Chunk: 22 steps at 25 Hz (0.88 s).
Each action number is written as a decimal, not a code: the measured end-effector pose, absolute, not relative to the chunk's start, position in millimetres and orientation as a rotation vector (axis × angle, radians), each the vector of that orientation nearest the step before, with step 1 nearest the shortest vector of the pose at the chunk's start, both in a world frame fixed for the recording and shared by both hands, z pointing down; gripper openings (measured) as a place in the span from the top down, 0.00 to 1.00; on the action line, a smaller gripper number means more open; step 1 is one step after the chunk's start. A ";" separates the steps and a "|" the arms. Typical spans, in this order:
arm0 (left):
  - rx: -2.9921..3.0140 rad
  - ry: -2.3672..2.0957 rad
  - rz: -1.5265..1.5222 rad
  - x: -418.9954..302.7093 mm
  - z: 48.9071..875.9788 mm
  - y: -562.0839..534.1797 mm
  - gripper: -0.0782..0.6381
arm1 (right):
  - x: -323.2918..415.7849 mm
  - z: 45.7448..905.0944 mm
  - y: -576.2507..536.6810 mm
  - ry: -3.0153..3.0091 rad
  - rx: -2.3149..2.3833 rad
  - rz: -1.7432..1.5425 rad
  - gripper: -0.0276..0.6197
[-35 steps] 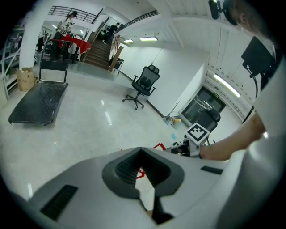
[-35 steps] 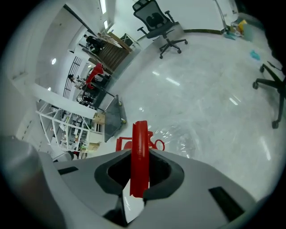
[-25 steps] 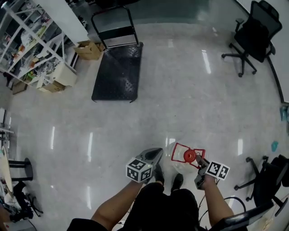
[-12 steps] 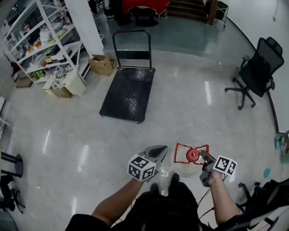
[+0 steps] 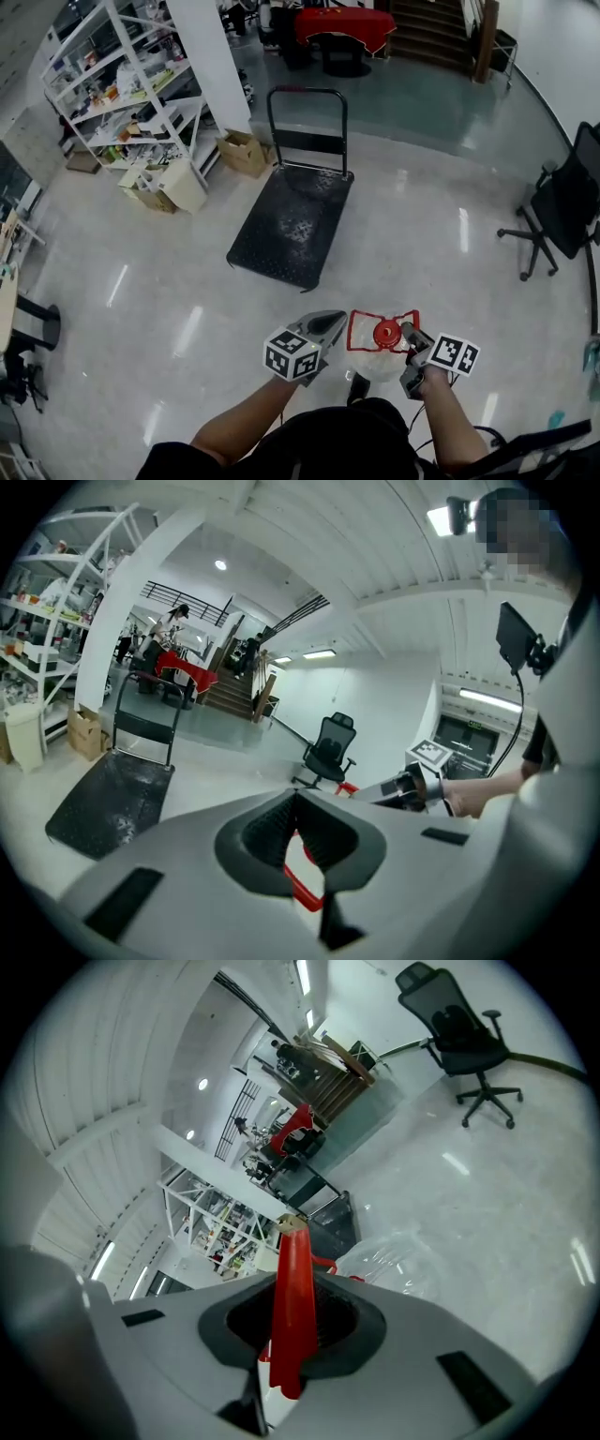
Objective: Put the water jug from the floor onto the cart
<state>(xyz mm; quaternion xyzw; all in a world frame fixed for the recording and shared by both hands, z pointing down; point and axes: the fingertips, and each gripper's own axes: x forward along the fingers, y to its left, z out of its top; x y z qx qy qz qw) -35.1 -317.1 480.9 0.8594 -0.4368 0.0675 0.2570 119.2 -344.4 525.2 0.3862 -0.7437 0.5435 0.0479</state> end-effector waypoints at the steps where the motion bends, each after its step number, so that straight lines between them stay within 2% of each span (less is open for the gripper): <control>1: 2.323 -1.213 0.176 -37.8 477.3 -331.4 0.91 | 113.9 523.0 -359.6 -2.283 1.141 1.657 0.86; 11: 2.233 -1.423 0.082 -93.8 458.4 -448.7 0.91 | 45.2 511.9 -508.5 -2.358 0.917 1.549 0.87; 22: 2.204 -1.441 0.014 -215.7 476.1 -563.2 0.91 | -68.3 511.4 -660.8 -2.363 0.948 1.491 0.87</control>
